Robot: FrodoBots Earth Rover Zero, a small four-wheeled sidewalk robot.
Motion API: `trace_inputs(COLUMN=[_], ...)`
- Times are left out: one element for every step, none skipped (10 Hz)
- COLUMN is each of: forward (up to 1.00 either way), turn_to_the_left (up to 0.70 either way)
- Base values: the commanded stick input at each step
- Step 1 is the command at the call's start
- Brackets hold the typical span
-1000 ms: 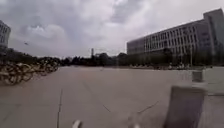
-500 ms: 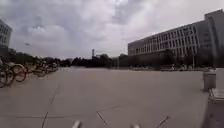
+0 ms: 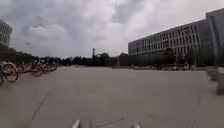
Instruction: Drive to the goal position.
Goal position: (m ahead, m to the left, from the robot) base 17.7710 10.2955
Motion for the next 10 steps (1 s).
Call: trace_inputs(forward=[0.85, 0.85, 0.85, 0.85, 0.85, 0.85, 0.85, 0.85, 0.85, 0.85], turn_to_the_left=[0.00, 0.00, 0.00, 0.00, 0.00, 0.00, 0.00, 0.00, 0.00, 0.00])
